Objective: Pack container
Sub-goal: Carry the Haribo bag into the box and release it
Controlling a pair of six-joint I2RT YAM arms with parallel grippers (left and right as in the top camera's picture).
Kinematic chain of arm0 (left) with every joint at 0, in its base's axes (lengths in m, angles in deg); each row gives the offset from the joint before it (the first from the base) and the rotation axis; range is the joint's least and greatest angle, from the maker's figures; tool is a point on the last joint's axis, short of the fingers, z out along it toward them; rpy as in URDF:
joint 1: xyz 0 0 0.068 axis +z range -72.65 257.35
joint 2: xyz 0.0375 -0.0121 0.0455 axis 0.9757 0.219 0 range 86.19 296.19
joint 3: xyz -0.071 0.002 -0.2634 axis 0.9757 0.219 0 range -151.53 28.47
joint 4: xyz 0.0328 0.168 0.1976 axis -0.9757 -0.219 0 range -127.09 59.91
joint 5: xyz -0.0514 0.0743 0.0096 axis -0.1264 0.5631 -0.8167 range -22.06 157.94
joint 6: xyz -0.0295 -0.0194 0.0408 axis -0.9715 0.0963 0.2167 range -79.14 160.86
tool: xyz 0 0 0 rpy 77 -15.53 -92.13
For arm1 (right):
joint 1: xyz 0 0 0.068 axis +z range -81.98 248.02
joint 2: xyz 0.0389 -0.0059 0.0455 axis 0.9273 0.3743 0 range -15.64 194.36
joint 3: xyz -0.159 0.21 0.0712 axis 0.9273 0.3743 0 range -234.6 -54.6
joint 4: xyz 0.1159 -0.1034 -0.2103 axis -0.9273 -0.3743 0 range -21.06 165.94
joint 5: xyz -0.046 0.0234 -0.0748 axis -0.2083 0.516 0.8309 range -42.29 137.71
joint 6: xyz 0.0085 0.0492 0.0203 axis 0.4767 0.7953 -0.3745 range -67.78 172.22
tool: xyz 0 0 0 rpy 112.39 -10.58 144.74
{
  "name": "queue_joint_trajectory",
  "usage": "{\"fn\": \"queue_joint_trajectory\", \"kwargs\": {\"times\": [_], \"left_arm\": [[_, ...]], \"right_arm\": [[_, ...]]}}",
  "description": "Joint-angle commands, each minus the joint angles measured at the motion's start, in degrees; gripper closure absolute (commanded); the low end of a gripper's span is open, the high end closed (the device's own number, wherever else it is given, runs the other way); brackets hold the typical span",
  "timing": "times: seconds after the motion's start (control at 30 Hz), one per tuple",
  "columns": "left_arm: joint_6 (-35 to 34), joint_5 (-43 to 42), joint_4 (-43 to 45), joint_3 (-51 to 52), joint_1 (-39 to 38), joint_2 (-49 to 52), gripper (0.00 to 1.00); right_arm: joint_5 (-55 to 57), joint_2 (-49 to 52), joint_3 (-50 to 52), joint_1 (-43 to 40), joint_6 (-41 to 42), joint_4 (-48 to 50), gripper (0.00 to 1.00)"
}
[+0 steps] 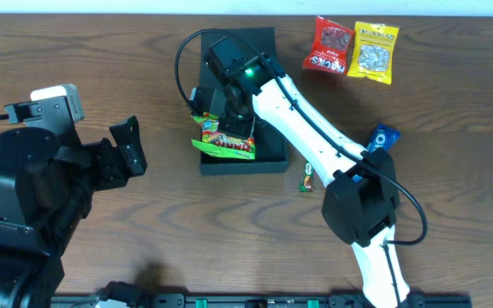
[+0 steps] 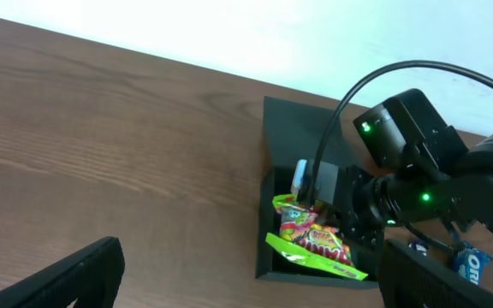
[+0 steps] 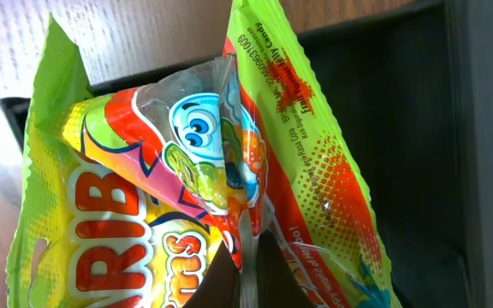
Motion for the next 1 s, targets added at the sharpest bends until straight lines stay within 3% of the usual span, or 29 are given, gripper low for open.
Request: {"fn": "queue_joint_trajectory", "kwargs": {"times": [0.0, 0.37, 0.4, 0.43, 0.47, 0.63, 0.7, 0.83, 0.9, 0.97], "left_arm": [[0.2, 2.0, 0.0, -1.0, 0.2, 0.0, 0.05], [0.2, 2.2, 0.7, -1.0, 0.2, 0.0, 0.05], [0.2, 2.2, 0.7, -1.0, 0.2, 0.0, 0.05], [0.2, 2.2, 0.7, -1.0, 0.2, 0.0, 0.05], [0.2, 2.2, 0.7, -1.0, 0.2, 0.0, 0.05], [0.2, 2.2, 0.6, -1.0, 0.2, 0.0, 0.05], [0.2, 2.2, 0.6, -1.0, 0.2, 0.0, 0.05], [0.2, 2.2, 0.6, -1.0, 0.2, 0.0, 0.05], [0.2, 2.2, 0.6, -1.0, 0.2, 0.0, 0.05], [0.2, 2.2, 0.6, -1.0, 0.2, 0.0, 0.05]], "right_arm": [[1.6, -1.0, 0.0, -0.3, -0.7, 0.1, 0.99], [2.5, -1.0, 0.0, -0.3, -0.7, -0.3, 0.99], [2.6, -1.0, 0.0, -0.3, -0.7, -0.3, 0.90], [2.8, -1.0, 0.0, -0.3, -0.4, -0.5, 0.27], [3.2, -1.0, 0.0, -0.3, 0.0, -0.4, 0.01], [4.5, -1.0, 0.0, -0.3, 2.7, -0.2, 0.01], [4.0, -1.0, 0.0, -0.3, 3.9, -0.2, 0.14], [-2.9, -1.0, 1.4, -0.7, 4.0, 0.8, 0.68], [-3.7, -1.0, 4.2, -0.7, 4.3, 2.4, 0.76], [-3.7, -1.0, 7.3, -0.7, 5.2, 3.9, 0.75]]}}
